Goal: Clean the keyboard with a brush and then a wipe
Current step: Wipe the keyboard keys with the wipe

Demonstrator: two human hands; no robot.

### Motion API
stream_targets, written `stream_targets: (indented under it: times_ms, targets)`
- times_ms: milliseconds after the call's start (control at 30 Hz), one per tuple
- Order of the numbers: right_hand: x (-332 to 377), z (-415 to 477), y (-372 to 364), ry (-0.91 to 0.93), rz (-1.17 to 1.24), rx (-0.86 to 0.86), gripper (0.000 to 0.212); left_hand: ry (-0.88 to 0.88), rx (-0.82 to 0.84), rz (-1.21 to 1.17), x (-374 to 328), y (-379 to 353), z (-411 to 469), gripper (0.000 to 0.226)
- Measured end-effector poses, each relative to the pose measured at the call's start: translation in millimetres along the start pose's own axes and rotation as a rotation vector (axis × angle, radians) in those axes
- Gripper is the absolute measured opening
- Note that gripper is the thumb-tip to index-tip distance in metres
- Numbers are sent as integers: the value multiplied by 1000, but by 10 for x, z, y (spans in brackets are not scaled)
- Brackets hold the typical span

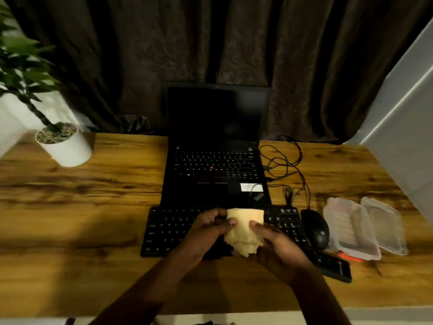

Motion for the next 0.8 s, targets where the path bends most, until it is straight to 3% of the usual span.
stream_targets:
  times_ms: [100,200,367,433,500,600,667,800]
  targets:
    - [-96,71,-414,3,115,162,45,-33,36,54,-41,300,-14,13]
    - [-259,211,-711,2,186,192,51,-46,58,94,-30,646,23,18]
    - [-392,452,-1062,25,299,97,49,-181,120,278,-133,1060,156,10]
    - [-384,551,-1096,89,303,-8,43,-256,118,394,-217,1201,204,20]
    - [-310,600,-1104,229,127,-149,37,-266,110,506,-249,1353,230,44]
    - [2,490,-1120,603,-392,-507,26,-340,73,800,-386,1687,194,72]
    - [133,435,-1268,827,-699,-684,27,-370,147,971,-437,1838,106,90]
    - [81,656,-1608,855,-1188,-948,49,-315,392,1110,-181,2024,-29,131]
Point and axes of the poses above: each hand's wrist, its own z-axis towards the middle knuckle, its own y-axis out of the back of the hand, x = y × z, the point moved 10 cm from there along z, towards the middle knuckle, and after that the axes turned 11 degrees about -y, right-handed, at the moved point
